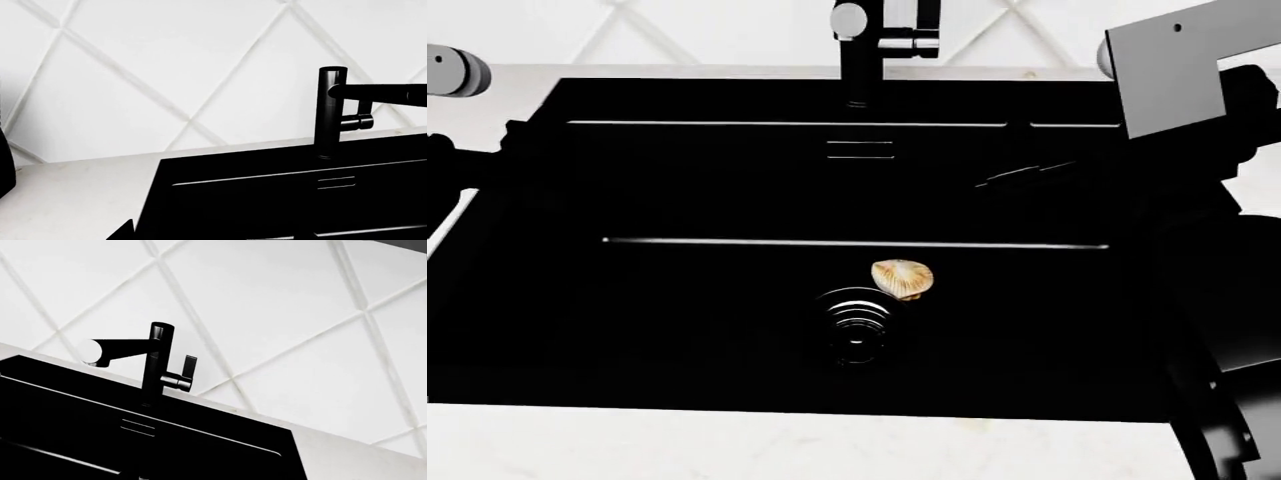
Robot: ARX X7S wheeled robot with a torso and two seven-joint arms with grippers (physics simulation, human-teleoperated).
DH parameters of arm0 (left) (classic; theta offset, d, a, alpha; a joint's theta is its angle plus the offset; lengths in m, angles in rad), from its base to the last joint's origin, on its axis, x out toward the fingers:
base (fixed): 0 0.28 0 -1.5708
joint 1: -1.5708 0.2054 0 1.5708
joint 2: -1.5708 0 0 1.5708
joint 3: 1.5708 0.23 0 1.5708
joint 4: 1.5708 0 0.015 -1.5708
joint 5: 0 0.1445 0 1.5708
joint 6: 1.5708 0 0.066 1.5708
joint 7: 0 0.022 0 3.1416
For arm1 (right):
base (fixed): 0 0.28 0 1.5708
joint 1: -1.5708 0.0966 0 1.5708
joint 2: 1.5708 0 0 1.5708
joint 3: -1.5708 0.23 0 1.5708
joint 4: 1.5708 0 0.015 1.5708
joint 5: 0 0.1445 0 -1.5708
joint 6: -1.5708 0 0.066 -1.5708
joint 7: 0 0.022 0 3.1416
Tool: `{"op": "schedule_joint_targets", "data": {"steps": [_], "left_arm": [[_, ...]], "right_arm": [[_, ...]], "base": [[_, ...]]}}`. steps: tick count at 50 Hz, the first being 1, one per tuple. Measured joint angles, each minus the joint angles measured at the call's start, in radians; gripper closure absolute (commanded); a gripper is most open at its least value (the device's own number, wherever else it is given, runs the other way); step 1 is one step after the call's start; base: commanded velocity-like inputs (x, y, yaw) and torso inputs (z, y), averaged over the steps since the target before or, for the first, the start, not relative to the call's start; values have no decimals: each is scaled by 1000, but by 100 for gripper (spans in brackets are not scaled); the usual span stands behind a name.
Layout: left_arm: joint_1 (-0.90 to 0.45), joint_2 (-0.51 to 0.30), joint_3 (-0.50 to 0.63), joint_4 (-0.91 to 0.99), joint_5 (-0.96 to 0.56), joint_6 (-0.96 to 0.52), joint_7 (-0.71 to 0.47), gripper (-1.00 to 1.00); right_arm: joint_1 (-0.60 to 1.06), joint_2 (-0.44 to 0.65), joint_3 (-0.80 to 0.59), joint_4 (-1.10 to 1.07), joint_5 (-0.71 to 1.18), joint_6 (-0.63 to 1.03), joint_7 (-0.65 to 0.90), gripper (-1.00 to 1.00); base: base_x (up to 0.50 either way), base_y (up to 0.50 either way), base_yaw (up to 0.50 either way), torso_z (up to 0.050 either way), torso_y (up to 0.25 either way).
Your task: Turn on the sink faucet.
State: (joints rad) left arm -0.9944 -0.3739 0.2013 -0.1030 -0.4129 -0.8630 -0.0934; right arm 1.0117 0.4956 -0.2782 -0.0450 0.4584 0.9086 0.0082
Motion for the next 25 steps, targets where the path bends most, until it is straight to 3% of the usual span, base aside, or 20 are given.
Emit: {"op": "schedule_joint_targets", "data": {"steps": [25], "left_arm": [[14,-14,6,9,-7,-20,-3,-100]], "right_arm": [[-23,-5,0,47,4,-36,-11,-100]], "base": [[500,0,0,0,1]]}}
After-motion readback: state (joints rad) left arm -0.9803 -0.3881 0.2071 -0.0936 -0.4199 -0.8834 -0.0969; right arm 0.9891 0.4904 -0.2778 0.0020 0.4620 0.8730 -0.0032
